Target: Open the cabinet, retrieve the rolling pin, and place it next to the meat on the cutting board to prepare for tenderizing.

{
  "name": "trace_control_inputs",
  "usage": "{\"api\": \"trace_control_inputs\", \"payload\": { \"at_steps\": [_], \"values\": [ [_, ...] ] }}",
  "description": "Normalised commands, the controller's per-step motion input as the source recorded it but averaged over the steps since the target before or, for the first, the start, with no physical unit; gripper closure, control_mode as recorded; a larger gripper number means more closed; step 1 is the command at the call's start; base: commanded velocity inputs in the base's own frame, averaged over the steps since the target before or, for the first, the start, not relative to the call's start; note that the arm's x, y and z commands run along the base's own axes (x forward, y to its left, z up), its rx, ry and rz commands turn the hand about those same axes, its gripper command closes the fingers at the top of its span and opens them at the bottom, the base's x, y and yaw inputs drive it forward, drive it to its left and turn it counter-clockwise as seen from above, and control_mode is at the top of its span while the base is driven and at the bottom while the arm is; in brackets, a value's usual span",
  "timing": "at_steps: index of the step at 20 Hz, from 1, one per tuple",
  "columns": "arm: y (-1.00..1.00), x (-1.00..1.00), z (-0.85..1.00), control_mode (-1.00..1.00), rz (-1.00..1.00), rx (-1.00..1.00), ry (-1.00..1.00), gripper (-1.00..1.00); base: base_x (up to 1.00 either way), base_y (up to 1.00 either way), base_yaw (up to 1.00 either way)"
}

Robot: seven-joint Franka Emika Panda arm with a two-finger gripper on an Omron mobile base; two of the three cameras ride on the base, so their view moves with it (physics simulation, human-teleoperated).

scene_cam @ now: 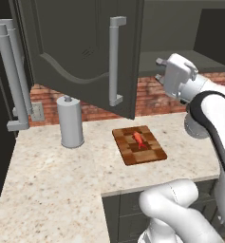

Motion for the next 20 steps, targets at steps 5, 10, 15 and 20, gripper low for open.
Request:
{"api": "trace_control_inputs", "payload": {
  "at_steps": [5, 10, 15, 20],
  "values": [
    [0.34, 0.69, -0.12, -1.00, 0.21, 0.00, 0.11, -1.00, 0.00, 0.00, 0.00],
    [0.60, 0.39, -0.02, -1.00, 0.17, -0.05, 0.10, -1.00, 0.00, 0.00, 0.00],
    [0.89, 0.01, 0.00, -1.00, 0.15, -0.14, 0.00, -1.00, 0.00, 0.00, 0.00],
    [1.00, -0.33, 0.00, -1.00, 0.15, -0.15, -0.03, -1.00, 0.00, 0.00, 0.00]
  ]
}}
